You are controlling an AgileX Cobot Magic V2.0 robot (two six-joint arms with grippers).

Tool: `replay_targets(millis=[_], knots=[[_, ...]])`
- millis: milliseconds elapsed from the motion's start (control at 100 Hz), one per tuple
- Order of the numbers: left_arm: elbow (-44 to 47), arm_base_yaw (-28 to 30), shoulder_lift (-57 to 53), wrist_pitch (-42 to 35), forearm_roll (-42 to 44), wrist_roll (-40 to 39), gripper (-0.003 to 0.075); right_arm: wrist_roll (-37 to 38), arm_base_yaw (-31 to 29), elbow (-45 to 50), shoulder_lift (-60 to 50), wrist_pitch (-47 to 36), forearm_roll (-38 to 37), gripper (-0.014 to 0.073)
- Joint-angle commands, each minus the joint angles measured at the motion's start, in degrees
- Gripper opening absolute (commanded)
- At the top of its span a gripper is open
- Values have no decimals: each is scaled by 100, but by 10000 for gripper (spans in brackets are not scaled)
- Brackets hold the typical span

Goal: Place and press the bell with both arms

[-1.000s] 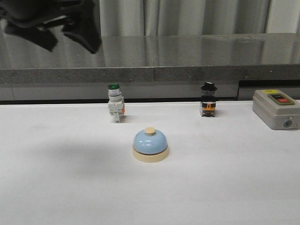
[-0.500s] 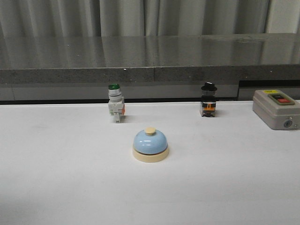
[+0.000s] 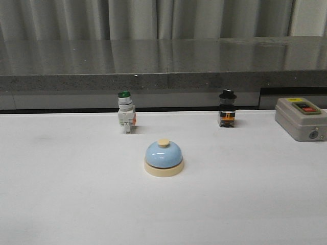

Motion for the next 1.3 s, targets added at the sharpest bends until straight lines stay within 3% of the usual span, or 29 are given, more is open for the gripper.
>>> replay_targets(millis=[0, 790, 980, 1290], knots=[[-149, 12, -19, -389, -39, -51, -18, -33, -40, -76, -85, -474, -14, -60], [7, 12, -211, -614, 276, -51, -19, -33, -40, -76, -85, -474, -14, -60], [672, 12, -941, -1237, 383, -51, -20, -33, -40, -76, -85, -474, -14, -60], [2013, 131, -2856, -1270, 686, -51, -19, -33, -40, -76, -85, -474, -14, -60]])
